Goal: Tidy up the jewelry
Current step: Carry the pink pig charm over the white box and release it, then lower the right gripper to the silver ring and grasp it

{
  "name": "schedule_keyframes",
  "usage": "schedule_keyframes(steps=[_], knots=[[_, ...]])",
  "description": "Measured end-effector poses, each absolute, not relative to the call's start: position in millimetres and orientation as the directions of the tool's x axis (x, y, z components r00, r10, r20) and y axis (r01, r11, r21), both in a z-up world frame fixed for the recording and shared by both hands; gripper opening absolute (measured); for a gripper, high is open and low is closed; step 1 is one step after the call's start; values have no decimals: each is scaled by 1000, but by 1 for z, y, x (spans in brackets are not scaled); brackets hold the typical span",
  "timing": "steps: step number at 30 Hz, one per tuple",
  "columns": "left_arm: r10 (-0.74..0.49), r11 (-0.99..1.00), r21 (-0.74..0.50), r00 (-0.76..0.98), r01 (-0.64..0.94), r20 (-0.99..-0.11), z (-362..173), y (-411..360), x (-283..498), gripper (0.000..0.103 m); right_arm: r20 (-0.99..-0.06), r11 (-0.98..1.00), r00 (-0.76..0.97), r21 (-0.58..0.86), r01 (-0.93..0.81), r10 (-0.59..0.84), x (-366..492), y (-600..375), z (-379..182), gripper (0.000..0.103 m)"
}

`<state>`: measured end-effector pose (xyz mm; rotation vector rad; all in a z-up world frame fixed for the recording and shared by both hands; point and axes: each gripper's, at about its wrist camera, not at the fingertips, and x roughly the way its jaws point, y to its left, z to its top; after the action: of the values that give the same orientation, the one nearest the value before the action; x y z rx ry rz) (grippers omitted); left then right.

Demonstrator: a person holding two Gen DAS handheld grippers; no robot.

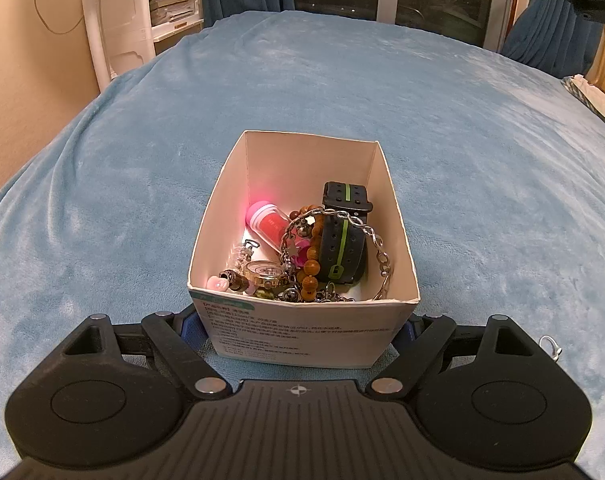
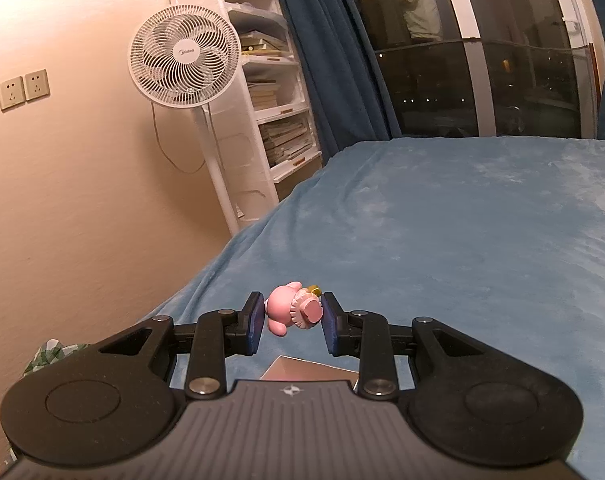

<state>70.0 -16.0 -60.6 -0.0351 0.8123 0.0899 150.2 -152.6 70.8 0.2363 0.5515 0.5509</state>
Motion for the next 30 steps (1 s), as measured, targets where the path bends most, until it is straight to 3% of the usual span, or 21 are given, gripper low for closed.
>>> schedule_keyframes(steps=[18,30], knots=[[67,996,3,684,-94,-726,-60,-16,70,59,-448,793,657,397,-462,606,157,-149,68,103],[64,996,1,684,-92,-727,-62,-17,70,59,-465,881,763,371,-293,450,155,-206,61,103]])
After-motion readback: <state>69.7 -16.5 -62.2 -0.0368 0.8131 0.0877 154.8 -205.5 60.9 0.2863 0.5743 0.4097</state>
